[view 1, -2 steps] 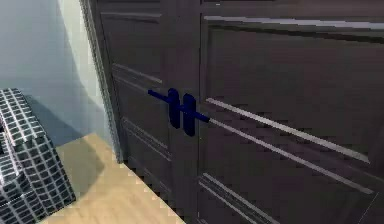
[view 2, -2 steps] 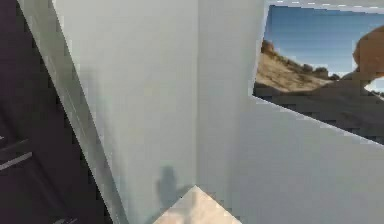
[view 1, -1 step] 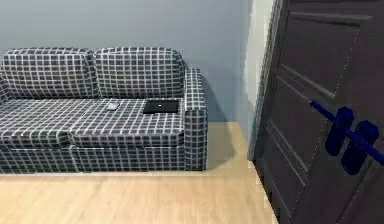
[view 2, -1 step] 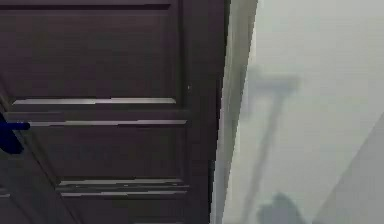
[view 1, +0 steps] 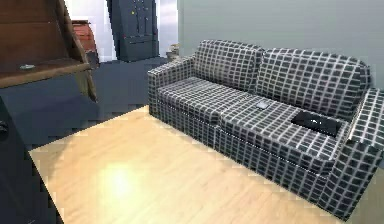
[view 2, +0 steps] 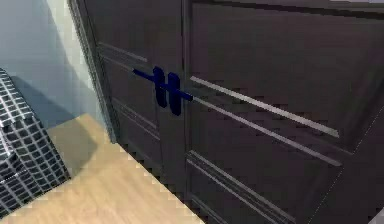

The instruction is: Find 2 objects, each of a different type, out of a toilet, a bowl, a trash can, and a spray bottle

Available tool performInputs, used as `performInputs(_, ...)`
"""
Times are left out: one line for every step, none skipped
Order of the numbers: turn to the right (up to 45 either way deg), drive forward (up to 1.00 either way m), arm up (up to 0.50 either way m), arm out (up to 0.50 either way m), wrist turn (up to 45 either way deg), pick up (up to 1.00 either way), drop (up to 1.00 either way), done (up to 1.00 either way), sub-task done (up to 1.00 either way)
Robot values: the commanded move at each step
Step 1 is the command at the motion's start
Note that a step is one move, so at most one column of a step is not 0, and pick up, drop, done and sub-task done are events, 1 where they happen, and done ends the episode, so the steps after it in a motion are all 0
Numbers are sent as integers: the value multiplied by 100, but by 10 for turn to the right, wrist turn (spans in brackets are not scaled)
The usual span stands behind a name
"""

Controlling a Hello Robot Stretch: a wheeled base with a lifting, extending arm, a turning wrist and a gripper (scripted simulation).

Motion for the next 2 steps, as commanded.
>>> performInputs(-210, 0, 0, 0, 0, 0, 0, 0, 0)
performInputs(0, 100, 0, 0, 0, 0, 0, 0, 0)
